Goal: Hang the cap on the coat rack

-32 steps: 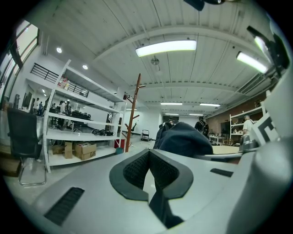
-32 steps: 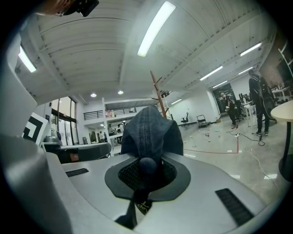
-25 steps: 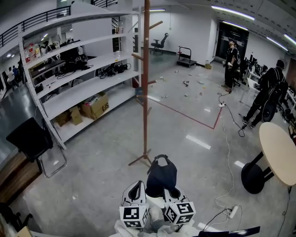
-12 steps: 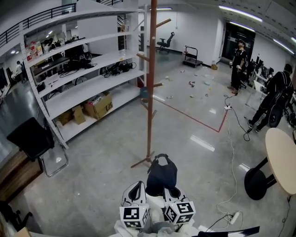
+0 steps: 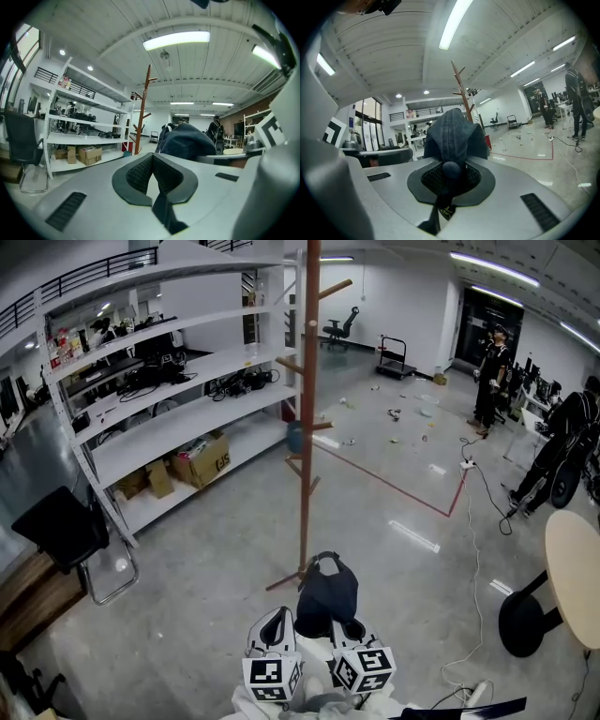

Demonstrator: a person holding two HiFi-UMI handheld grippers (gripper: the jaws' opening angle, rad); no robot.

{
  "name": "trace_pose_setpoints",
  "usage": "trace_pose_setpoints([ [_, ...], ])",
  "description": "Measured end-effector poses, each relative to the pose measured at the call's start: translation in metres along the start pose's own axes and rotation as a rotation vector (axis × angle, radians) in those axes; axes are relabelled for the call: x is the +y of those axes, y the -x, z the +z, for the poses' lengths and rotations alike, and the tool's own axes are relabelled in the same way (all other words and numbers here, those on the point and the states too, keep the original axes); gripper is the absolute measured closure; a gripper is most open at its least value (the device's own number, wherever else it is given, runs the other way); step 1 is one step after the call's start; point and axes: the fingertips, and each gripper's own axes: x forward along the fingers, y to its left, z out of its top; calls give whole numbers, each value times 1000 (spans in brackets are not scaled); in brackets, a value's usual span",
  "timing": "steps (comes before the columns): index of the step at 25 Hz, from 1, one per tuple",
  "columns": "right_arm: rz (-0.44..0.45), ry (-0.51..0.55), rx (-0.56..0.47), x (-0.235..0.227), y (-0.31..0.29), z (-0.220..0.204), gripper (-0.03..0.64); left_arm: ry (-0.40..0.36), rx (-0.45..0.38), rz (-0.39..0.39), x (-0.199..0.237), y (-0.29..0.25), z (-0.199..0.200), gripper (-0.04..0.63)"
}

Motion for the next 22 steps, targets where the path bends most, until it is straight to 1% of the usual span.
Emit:
trace_pose_setpoints([
  [12, 14, 8, 3, -33, -46, 12, 597, 2, -1, 24, 7, -54, 5, 604],
  [22, 30, 8, 13, -46, -77, 17, 597, 3, 7, 38, 16, -83, 6, 604],
])
